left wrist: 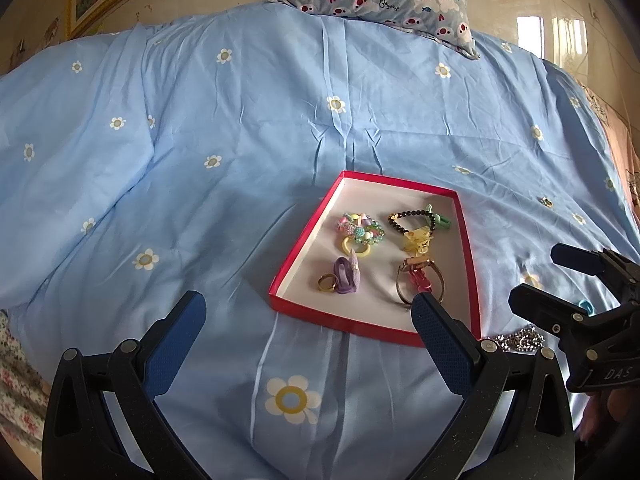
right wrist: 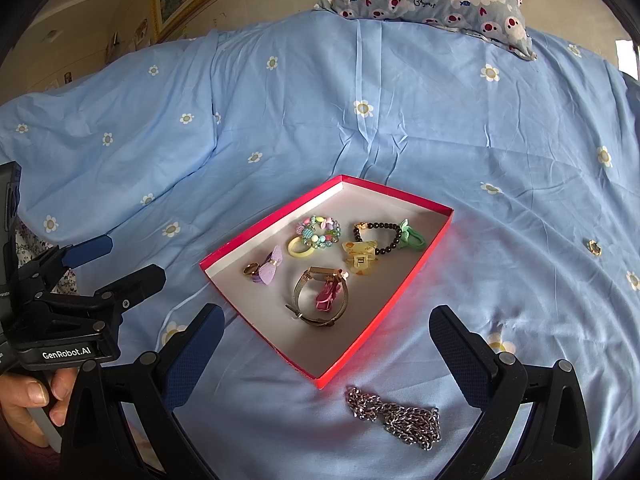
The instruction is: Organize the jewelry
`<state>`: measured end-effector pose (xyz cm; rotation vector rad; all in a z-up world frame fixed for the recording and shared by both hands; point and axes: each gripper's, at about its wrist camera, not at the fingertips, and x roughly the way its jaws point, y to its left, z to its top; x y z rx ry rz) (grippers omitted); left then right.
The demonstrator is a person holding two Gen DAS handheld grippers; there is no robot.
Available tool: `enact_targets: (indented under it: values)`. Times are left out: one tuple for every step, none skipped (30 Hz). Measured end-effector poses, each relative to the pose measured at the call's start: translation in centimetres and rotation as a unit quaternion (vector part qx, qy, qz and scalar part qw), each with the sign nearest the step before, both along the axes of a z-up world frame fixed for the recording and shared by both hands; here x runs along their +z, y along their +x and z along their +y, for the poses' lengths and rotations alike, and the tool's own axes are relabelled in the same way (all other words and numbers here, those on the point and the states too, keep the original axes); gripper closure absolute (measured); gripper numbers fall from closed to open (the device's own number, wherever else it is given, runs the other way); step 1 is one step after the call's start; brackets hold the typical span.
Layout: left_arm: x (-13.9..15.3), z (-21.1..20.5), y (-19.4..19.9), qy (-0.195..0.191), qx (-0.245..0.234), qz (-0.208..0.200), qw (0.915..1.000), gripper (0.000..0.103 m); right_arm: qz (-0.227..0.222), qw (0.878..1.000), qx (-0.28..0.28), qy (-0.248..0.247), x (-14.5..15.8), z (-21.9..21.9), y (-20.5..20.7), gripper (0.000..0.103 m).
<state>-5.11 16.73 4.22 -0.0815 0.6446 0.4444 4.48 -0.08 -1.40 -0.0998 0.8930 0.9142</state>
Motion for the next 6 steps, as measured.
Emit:
enact_targets:
  values:
    - [-0.05,-0.25,0.22,0.001,-0.001,0.000,1.0000,0.000,0.000,1.000,0.000,0.000,0.00,0.00,0.01,0.000]
    - [-0.11,-0.39,0.33,0.003,-0.001,0.001,1.0000,0.000,0.000,1.000,0.000,0.000,-0.01,-0.01,0.01,0.000]
    - [-0.17,-0.49,0.45,0.005,-0.002,0.001,1.0000,0.000,0.000,1.000,0.000,0.000,-0.01,-0.01,0.02,0.000]
    - [-0.21,-0.52,0.60,0.003,-0.003,0.001,1.0000,0.000,0.000,1.000,0.000,0.000,-0.01,-0.02,0.02,0.000]
    - [-0.23,-0.54,0.69,0.002,-0.004,0.002,1.0000,0.000,0.001,1.000,0.000,0.000,-0.01,-0.02,0.02,0.000]
    - [-0.30,-0.66,0.78,0.002,-0.005,0.002,1.0000,0.000,0.001,1.000,0.000,0.000,-0.02,-0.06,0.00,0.000]
